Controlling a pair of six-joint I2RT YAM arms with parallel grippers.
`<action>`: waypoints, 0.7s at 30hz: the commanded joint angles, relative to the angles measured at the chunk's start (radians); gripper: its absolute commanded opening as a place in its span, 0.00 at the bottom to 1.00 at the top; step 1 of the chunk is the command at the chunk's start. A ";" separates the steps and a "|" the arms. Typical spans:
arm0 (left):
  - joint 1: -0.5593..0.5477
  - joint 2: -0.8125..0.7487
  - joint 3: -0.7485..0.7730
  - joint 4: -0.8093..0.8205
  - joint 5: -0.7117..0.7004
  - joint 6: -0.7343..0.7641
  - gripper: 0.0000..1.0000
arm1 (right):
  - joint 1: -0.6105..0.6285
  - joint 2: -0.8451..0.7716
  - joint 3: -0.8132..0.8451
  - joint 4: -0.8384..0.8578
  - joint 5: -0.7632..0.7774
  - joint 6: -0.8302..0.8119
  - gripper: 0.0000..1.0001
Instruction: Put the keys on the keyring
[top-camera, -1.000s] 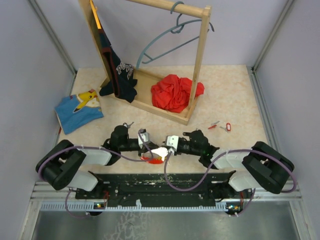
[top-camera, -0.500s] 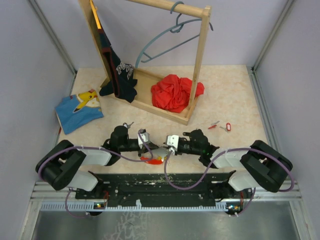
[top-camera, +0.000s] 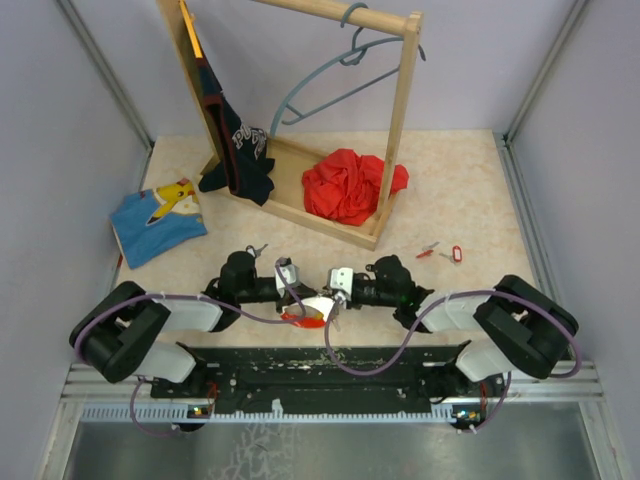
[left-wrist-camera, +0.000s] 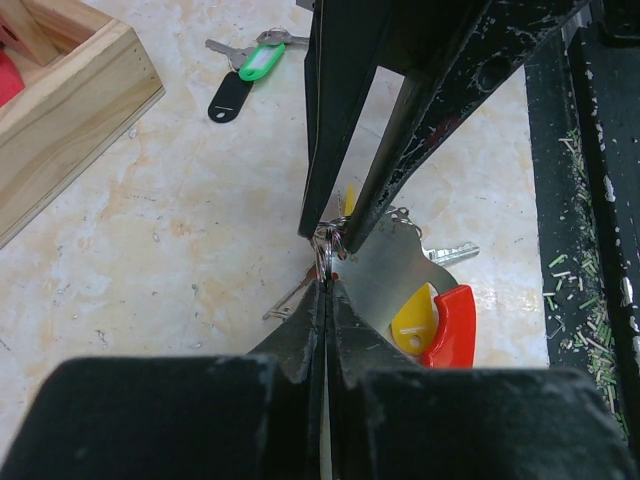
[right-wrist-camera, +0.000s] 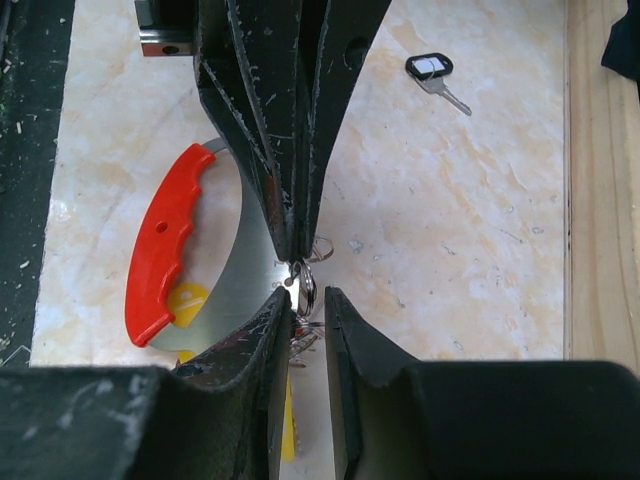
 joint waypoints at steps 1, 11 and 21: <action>-0.005 -0.018 -0.006 0.041 0.017 -0.009 0.00 | -0.006 0.019 0.056 0.057 -0.028 0.015 0.19; -0.005 -0.031 -0.011 0.039 -0.025 -0.018 0.00 | -0.006 0.004 0.058 0.011 -0.029 0.011 0.00; -0.003 -0.058 -0.017 0.041 -0.199 -0.122 0.24 | -0.008 -0.028 0.031 0.079 -0.029 0.029 0.00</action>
